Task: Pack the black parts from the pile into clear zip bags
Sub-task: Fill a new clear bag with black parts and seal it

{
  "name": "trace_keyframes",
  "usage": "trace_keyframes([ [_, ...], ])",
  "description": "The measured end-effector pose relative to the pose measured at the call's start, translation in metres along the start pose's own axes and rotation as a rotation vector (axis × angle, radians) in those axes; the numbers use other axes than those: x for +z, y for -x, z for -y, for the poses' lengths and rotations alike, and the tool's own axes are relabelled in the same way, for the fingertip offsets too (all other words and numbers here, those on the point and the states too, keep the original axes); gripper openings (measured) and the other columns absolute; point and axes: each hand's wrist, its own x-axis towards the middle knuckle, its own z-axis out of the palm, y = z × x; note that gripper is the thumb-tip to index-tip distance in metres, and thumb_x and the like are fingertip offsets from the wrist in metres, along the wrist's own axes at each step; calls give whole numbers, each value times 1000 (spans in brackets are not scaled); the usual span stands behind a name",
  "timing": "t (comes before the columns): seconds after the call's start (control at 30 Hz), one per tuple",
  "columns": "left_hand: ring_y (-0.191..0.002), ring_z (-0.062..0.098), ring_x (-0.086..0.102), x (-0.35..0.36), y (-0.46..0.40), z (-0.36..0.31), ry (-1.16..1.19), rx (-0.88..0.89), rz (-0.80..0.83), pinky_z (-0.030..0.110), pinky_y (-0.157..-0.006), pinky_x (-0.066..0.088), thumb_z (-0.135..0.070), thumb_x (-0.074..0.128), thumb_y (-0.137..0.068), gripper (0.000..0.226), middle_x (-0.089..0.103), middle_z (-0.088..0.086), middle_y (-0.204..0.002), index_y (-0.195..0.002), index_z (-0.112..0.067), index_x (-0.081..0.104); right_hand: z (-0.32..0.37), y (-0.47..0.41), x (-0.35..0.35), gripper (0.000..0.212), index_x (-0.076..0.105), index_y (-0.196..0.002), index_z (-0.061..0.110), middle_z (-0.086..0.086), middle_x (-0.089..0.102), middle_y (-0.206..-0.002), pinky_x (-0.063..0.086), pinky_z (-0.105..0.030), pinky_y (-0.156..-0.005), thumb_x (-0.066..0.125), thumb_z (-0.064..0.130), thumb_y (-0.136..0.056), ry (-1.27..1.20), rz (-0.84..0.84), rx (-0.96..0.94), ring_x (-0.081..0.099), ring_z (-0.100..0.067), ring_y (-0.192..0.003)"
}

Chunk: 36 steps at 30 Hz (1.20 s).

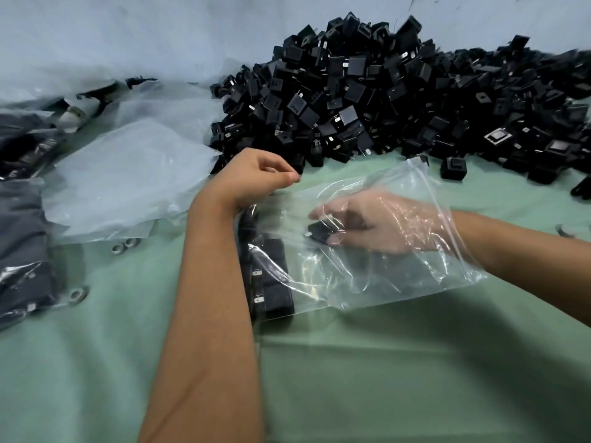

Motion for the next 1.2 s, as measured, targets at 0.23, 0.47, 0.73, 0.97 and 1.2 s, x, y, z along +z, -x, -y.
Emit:
trace_keyframes([
  [0.23, -72, 8, 63, 1, 2, -2, -76, -40, 176, 14, -62, 51, -28, 73, -95, 17, 75, 2, -80, -81, -27, 83, 5, 0, 9, 35, 70, -118, 12, -9, 75, -86, 60, -46, -69, 81, 25, -87, -233, 27, 255, 72, -29, -73],
  [0.47, -73, 17, 60, 4, 2, -1, -90, -33, 141, 32, -71, 49, -14, 70, -95, 17, 70, 2, -73, -80, -17, 78, 23, -8, 9, 37, 64, -119, -2, -20, 69, -72, 48, -30, -44, 72, 18, -89, -800, 98, 407, 60, -18, -47],
  [0.73, -58, 6, 58, 4, -2, 3, -110, -12, 135, 27, -62, 49, -14, 69, -97, 21, 66, -10, -60, -77, -19, 75, 34, -22, 24, 36, 52, -142, -6, -5, 65, -75, 49, -17, -45, 49, 2, -107, -772, -35, 412, 62, -7, -48],
  [0.97, -72, 21, 55, 4, -1, 3, -74, 19, 123, 36, -72, 47, -17, 71, -96, 16, 65, 7, -75, -81, -15, 75, 36, -25, 25, 37, 54, -143, 5, 3, 67, -60, 51, -21, -48, 46, 2, -107, -804, 35, 344, 64, -9, -48],
  [1.2, -61, 4, 58, 4, -4, 3, -66, 25, 114, 21, -64, 49, -17, 72, -96, 17, 66, -5, -68, -79, -18, 74, 28, -36, 31, 35, 56, -120, 31, 0, 61, -44, 42, -23, -34, 43, 0, -107, -972, 139, 298, 55, -11, -32],
])
